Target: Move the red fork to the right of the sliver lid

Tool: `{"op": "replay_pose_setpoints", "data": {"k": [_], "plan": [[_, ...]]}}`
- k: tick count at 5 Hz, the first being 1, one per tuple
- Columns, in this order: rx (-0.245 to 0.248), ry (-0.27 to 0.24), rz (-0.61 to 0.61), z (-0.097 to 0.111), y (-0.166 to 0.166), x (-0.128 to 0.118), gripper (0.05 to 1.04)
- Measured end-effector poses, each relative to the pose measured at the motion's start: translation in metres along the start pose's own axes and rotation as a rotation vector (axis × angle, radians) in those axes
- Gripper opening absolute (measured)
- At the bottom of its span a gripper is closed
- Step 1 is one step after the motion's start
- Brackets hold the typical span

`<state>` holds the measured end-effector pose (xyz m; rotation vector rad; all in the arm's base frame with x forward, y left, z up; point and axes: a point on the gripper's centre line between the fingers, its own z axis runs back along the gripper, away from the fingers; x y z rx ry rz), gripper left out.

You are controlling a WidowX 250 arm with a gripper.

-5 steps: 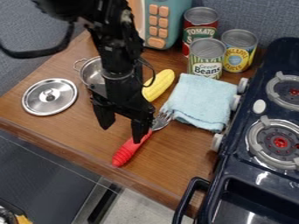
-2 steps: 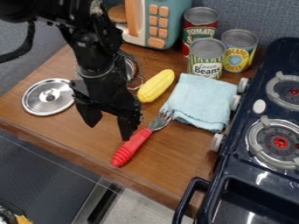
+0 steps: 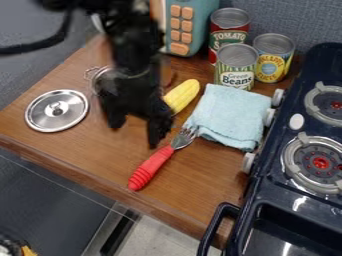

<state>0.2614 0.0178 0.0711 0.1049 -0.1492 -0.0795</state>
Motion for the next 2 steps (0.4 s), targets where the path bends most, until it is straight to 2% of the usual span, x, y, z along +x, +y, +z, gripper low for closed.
{"op": "replay_pose_setpoints", "data": {"k": [1, 2], "plan": [[-0.035, 0.020, -0.023, 0.015, -0.006, 0.005, 1.000], [-0.088, 0.002, -0.062, 0.040, -0.020, 0.001, 1.000]]}}
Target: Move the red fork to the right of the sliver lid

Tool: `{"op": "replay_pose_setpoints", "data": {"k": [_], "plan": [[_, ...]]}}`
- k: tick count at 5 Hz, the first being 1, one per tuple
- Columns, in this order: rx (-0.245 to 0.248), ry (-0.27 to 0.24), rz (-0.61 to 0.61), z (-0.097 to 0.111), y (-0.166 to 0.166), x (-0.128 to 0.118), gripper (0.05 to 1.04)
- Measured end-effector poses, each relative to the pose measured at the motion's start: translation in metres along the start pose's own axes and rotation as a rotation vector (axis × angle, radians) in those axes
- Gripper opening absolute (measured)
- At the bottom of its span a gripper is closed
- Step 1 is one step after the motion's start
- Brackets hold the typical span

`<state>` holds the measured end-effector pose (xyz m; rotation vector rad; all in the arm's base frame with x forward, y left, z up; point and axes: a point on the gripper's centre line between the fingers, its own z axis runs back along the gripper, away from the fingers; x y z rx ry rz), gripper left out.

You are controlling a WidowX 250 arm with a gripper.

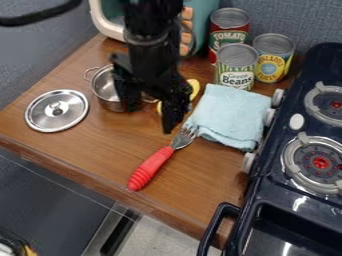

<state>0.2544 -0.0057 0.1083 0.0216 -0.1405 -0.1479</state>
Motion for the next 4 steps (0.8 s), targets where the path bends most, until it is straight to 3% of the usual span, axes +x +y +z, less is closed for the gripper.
{"op": "replay_pose_setpoints", "data": {"k": [1, 2, 3, 4], "plan": [[-0.056, -0.003, 0.007, 0.009, -0.007, -0.005, 1.000], [-0.041, -0.020, 0.020, 0.012, -0.005, -0.010, 1.000], [0.003, -0.019, 0.017, -0.004, -0.009, -0.001, 1.000], [0.058, 0.038, 0.009, -0.026, -0.012, 0.011, 1.000]]}}
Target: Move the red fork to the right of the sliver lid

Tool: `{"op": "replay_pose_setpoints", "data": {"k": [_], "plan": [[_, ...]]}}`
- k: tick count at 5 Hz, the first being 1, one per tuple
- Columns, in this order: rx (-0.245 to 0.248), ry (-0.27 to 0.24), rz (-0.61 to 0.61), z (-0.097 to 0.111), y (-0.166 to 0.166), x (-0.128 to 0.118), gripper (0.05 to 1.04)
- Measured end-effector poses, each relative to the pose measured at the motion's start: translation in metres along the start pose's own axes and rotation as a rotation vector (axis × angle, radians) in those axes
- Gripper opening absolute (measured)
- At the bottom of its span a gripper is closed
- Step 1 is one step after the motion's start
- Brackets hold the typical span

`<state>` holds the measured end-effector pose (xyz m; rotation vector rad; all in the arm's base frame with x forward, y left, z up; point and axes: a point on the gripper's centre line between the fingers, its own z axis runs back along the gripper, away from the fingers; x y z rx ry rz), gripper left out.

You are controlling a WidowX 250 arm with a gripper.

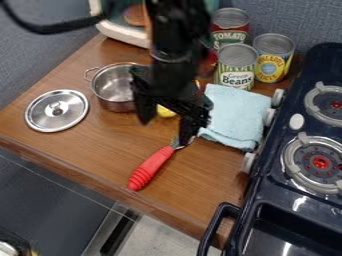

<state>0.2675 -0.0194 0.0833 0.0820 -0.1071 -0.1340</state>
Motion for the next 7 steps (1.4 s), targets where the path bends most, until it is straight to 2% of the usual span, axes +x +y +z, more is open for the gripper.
{"op": "replay_pose_setpoints", "data": {"k": [1, 2, 3, 4, 6, 7], "plan": [[-0.001, 0.036, -0.003, -0.0076, 0.0052, 0.0130, 1.000], [-0.036, 0.038, 0.029, -0.0065, 0.0069, 0.0135, 1.000], [-0.082, 0.026, 0.117, -0.0010, 0.0060, 0.0095, 1.000], [-0.082, 0.005, 0.145, 0.0005, 0.0112, 0.0042, 1.000], [-0.058, 0.009, 0.093, -0.0010, 0.0076, 0.0036, 1.000], [-0.070, 0.025, 0.015, -0.0038, 0.0060, 0.0059, 1.000]]}}
